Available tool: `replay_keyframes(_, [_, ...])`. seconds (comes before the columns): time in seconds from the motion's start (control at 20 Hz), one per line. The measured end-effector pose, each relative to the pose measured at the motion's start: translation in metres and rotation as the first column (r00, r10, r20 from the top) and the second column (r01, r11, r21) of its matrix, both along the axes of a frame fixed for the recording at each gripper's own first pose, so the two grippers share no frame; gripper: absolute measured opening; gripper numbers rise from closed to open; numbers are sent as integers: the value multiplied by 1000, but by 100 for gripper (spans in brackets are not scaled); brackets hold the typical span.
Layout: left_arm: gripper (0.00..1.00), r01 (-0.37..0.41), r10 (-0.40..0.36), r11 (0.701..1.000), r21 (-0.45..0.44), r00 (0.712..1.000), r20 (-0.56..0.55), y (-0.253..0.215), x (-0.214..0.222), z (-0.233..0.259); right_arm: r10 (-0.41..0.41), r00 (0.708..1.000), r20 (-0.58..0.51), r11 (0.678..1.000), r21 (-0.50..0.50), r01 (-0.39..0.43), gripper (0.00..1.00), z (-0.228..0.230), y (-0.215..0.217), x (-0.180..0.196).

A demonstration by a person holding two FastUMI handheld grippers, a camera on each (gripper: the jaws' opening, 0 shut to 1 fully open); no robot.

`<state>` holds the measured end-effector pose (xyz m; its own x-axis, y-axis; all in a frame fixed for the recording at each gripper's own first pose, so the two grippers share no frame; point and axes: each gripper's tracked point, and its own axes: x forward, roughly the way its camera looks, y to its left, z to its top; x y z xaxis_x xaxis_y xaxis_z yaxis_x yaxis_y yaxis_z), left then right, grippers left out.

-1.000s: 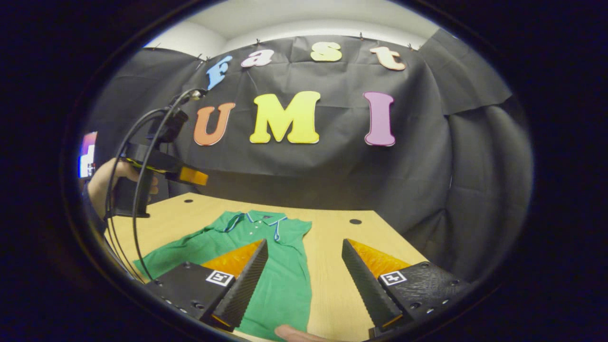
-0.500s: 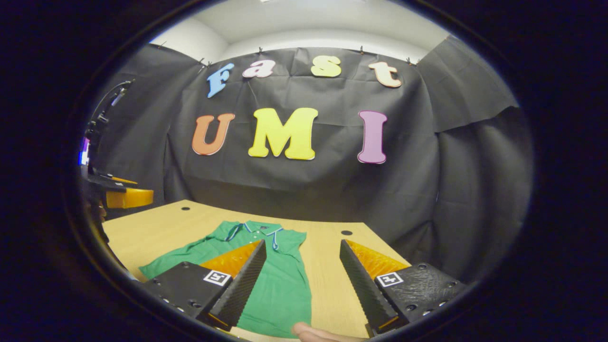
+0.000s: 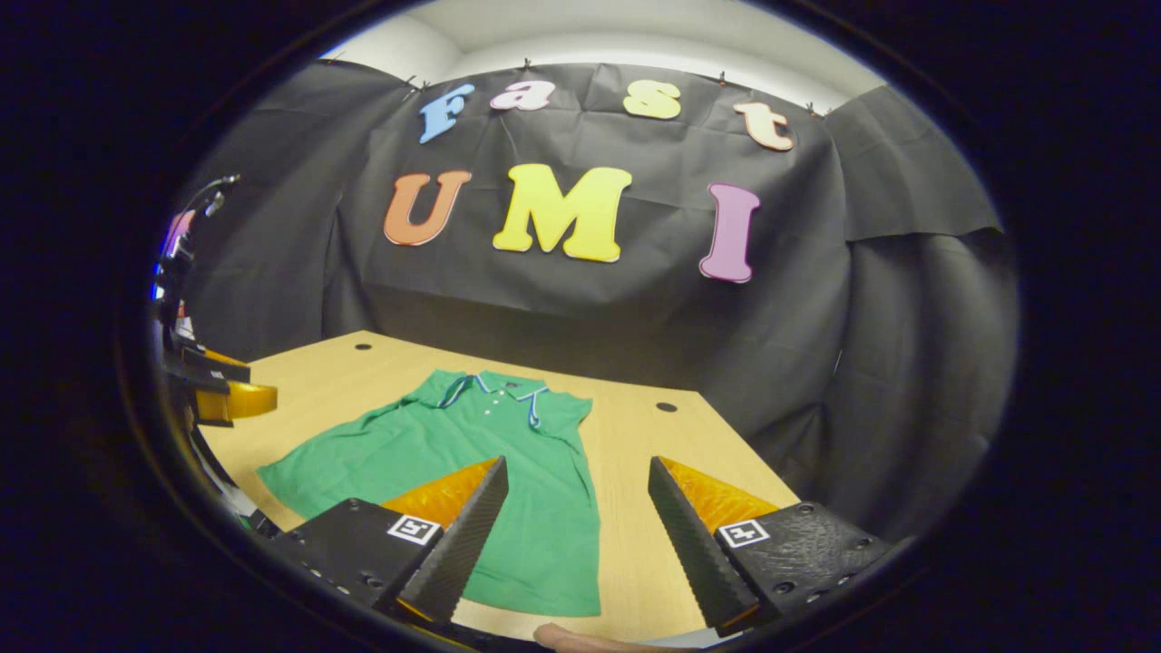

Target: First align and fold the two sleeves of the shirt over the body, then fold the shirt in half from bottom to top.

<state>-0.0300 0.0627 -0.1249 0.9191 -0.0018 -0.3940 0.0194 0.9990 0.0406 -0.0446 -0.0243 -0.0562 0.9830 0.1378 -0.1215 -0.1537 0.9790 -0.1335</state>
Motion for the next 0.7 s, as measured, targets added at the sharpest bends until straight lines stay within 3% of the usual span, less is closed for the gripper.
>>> replay_keyframes(0.15, [96,-27,24,1000,-17,992,-124,14,0,-48,-62,992,-111,998,-20,60,95,-39,-14,7])
replay_keyframes(0.3, [96,-40,26,997,-64,978,-205,16,-5,-78,-96,966,-242,995,-58,84,96,-86,-22,18])
replay_keyframes(0.7, [96,-41,36,999,-16,969,-246,17,-5,-92,-125,889,-441,992,-51,115,94,-145,-29,15])
